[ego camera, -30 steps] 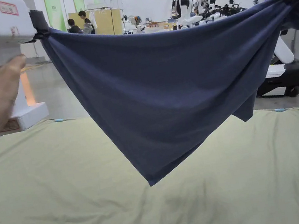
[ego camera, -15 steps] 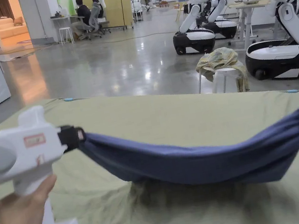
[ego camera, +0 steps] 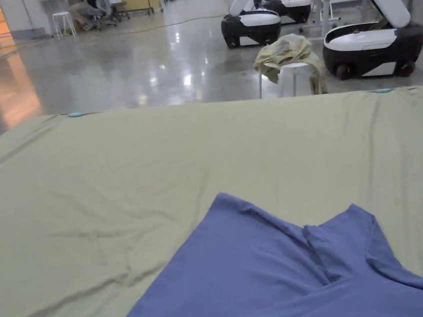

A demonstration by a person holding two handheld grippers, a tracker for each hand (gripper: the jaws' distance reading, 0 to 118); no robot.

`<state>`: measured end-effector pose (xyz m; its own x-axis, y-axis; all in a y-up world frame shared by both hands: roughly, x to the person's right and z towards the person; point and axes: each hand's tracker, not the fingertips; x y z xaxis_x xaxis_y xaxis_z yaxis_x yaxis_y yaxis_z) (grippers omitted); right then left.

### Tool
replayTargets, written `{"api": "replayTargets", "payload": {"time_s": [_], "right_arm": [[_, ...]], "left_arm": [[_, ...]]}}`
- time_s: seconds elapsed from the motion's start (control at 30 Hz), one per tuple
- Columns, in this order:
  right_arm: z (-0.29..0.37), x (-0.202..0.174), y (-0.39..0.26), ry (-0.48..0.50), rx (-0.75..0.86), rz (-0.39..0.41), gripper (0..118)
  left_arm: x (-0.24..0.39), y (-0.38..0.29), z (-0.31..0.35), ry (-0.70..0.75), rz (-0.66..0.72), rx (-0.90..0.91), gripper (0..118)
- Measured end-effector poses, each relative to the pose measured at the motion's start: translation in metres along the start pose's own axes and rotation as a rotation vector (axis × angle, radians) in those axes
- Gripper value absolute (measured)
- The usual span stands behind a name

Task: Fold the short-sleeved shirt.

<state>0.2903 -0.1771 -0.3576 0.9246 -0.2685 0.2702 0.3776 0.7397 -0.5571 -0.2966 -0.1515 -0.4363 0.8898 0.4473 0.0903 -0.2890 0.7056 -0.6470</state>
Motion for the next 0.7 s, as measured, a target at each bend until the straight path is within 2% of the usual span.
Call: {"api": "replayTargets", "payload": {"time_s": [0.13,0.2,0.23,0.27,0.33,0.37,0.43,0.47,0.57,0.63,0.7], "right_arm": [[-0.002,-0.003,-0.018,-0.005,-0.045,0.053,6],[-0.005,-0.001,-0.018,-0.020,-0.058,0.064,22],[-0.007,0.007,-0.017,-0.030,-0.054,0.054,22],[-0.006,0.012,-0.016,-0.032,-0.050,0.048,27],[0.001,0.020,-0.012,-0.027,-0.013,0.041,45],[0.008,0.022,-0.011,-0.018,0.012,0.041,50],[0.023,0.026,-0.008,-0.021,0.069,0.054,53],[0.031,0.027,-0.006,-0.016,0.101,0.083,58],[0.058,0.010,0.000,-0.023,0.204,0.182,58],[0.071,-0.005,0.006,0.002,0.292,0.246,59],[0.083,-0.038,0.010,0.019,0.379,0.298,60]], "left_arm": [[0.001,-0.019,-0.004,0.037,-0.050,-0.046,5],[-0.002,-0.018,-0.004,0.009,-0.049,-0.056,10],[-0.001,-0.017,-0.003,0.027,-0.058,-0.044,14],[0.002,-0.016,0.000,0.031,-0.075,-0.016,18],[0.010,-0.010,0.010,0.104,-0.143,0.038,41],[0.017,-0.008,0.019,0.138,-0.176,0.085,50],[0.031,-0.001,0.038,0.179,-0.248,0.175,53],[0.041,0.001,0.049,0.196,-0.288,0.226,53],[0.074,0.005,0.079,0.254,-0.408,0.369,53],[0.098,0.004,0.096,0.281,-0.478,0.459,53],[0.116,0.002,0.108,0.251,-0.533,0.508,53]]}}
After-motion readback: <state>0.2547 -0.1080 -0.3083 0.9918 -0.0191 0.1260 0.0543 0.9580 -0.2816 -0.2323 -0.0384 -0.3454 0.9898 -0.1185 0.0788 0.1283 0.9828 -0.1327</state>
